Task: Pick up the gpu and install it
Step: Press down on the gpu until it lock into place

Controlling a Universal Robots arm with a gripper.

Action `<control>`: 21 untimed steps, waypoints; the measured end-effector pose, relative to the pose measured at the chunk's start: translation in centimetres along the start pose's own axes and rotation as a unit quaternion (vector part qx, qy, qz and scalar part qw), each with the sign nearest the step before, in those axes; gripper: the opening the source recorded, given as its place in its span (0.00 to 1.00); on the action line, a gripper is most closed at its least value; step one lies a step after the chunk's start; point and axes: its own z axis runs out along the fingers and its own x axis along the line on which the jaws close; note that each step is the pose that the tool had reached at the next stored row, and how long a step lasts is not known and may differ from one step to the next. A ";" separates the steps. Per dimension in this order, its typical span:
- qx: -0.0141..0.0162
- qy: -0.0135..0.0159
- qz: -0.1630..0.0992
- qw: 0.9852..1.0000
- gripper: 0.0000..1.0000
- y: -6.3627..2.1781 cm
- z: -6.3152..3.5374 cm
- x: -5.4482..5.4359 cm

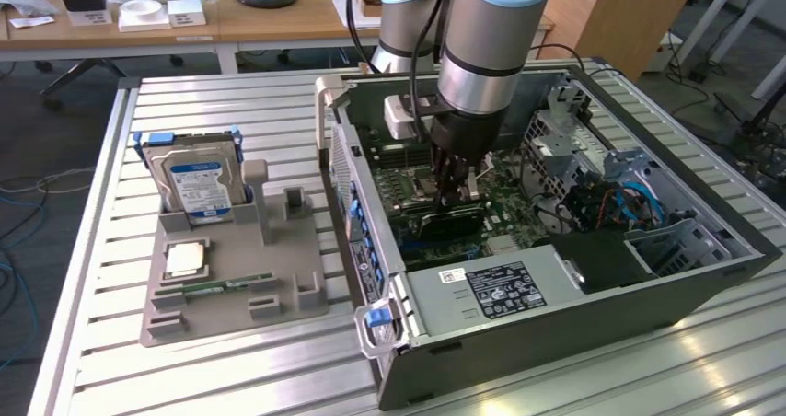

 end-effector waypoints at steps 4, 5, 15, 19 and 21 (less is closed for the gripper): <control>0.000 0.000 0.000 1.000 0.11 0.00 0.03 0.0; 0.000 0.000 0.000 1.000 0.11 0.00 0.06 0.0; 0.000 0.000 0.000 1.000 0.11 0.06 0.14 0.0; 0.000 0.000 0.000 1.000 0.11 0.16 0.17 0.0; 0.000 0.000 0.000 1.000 0.11 0.25 0.20 0.0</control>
